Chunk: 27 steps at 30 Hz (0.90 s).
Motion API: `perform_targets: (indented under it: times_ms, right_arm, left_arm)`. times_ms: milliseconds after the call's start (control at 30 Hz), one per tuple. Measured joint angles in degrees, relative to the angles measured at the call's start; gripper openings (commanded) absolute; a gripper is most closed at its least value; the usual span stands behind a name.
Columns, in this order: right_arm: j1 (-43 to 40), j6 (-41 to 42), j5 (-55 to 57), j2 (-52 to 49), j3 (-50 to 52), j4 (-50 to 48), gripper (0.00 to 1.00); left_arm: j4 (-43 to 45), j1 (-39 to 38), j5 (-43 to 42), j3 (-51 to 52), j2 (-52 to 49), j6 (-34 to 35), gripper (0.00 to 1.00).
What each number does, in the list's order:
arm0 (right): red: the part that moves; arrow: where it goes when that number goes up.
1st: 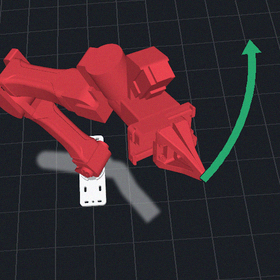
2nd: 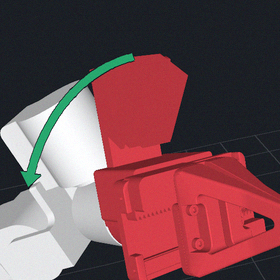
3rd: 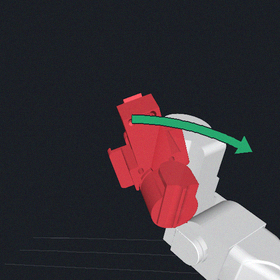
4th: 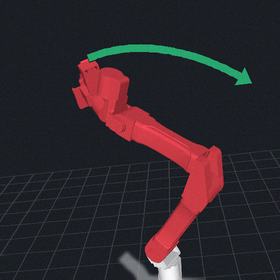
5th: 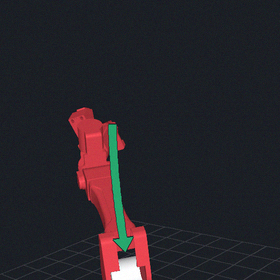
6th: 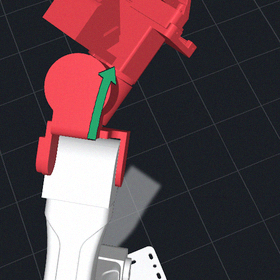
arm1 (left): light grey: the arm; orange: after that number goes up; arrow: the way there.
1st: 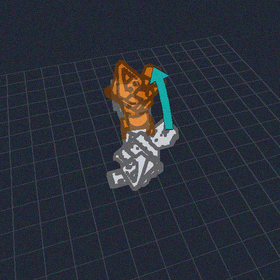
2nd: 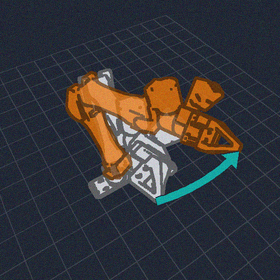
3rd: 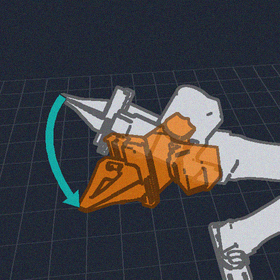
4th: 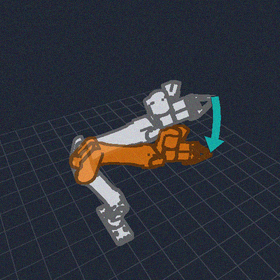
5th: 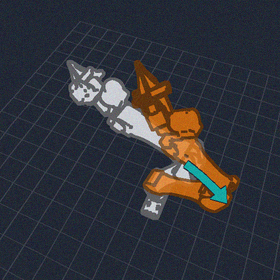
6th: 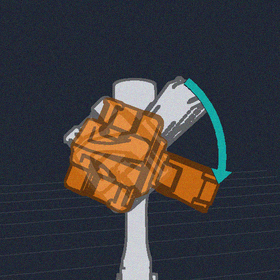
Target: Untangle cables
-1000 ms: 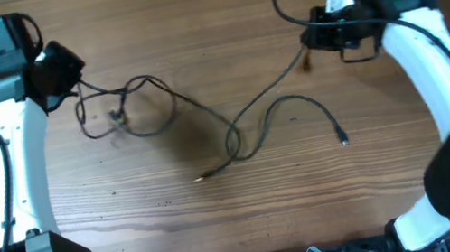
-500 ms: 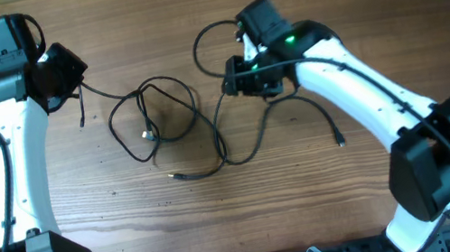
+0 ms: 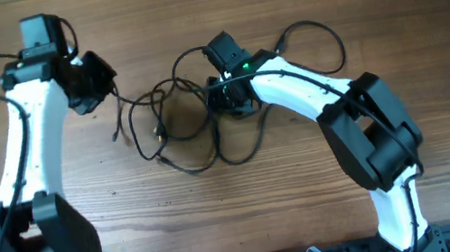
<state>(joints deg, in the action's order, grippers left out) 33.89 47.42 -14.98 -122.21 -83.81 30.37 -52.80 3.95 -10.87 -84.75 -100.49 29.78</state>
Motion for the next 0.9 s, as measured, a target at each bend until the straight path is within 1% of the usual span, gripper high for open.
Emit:
perform_targets:
  times_ms: [33, 67, 167, 200, 300, 367, 433, 500, 567, 633, 700, 733, 767, 800, 900]
  right_arm:
    - [0.02, 0.35, -0.04, -0.04, 0.00, 0.00, 0.09]
    - [0.04, 0.79, -0.02, -0.04, -0.02, -0.02, 0.05]
    - [0.09, 1.11, -0.20, -0.07, -0.02, 0.04, 0.05]
    - [0.02, -0.42, -0.79, -0.04, -0.09, 0.44, 0.05]
    - [-0.81, -7.43, -2.97, 0.33, -3.67, 6.62, 0.05]
    - [-2.32, -15.28, -7.91, 3.37, -9.16, 12.85, 0.04]
    - [-3.37, -20.48, -11.91, 9.01, -15.45, 16.31, 0.04]
    - [-3.63, -23.80, -16.72, 15.30, -23.10, 18.49, 0.04]
    - [-3.76, -25.00, -21.70, 21.00, -31.36, 20.46, 0.04]
    - [-5.64, -23.93, -24.11, 24.02, -38.88, 21.90, 0.04]
    - [-9.57, -20.41, -23.87, 25.90, -44.19, 21.66, 0.04]
    - [-12.39, -17.40, -22.97, 26.91, -46.18, 19.85, 0.04]
    - [-15.10, -14.58, -22.23, 27.71, -46.86, 16.20, 0.04]
    - [-18.23, -10.08, -21.73, 28.22, -47.12, 11.78, 0.04]
    - [-23.52, -0.90, -20.87, 28.22, -47.12, 0.61, 0.05]
  left_arm:
    - [0.02, -0.68, -0.28, 0.00, -1.11, 0.13, 0.04]
    - [0.07, -1.14, -0.44, 0.00, -1.70, 0.31, 0.04]
    - [0.31, -2.14, -1.05, 0.00, -3.89, 0.52, 0.04]
    - [0.44, -2.19, -1.03, 0.00, -4.28, 0.52, 0.04]
    - [0.59, -2.19, -1.05, 0.00, -4.74, 0.55, 0.04]
    - [0.72, -2.19, -1.05, 0.00, -4.74, 0.55, 0.04]
    - [0.76, -2.19, -1.03, 0.00, -4.74, 0.57, 0.05]
    - [0.70, -2.19, -1.05, 0.00, -4.76, 0.57, 0.06]
    - [0.74, -2.19, -1.05, 0.00, -4.76, 0.76, 0.06]
    - [0.96, -2.19, -1.03, 0.00, -4.85, 0.79, 0.06]
    - [0.98, -2.19, -1.05, 0.00, -5.22, 0.90, 0.04]
    - [0.98, -2.19, -1.05, 0.00, -5.53, 0.94, 0.04]
    - [1.01, -2.19, -1.03, 0.00, -5.81, 0.92, 0.04]
    - [1.16, -2.19, -1.03, 0.00, -6.19, 0.94, 0.04]
    - [1.38, -2.36, -1.03, -0.02, -7.89, 0.94, 0.04]
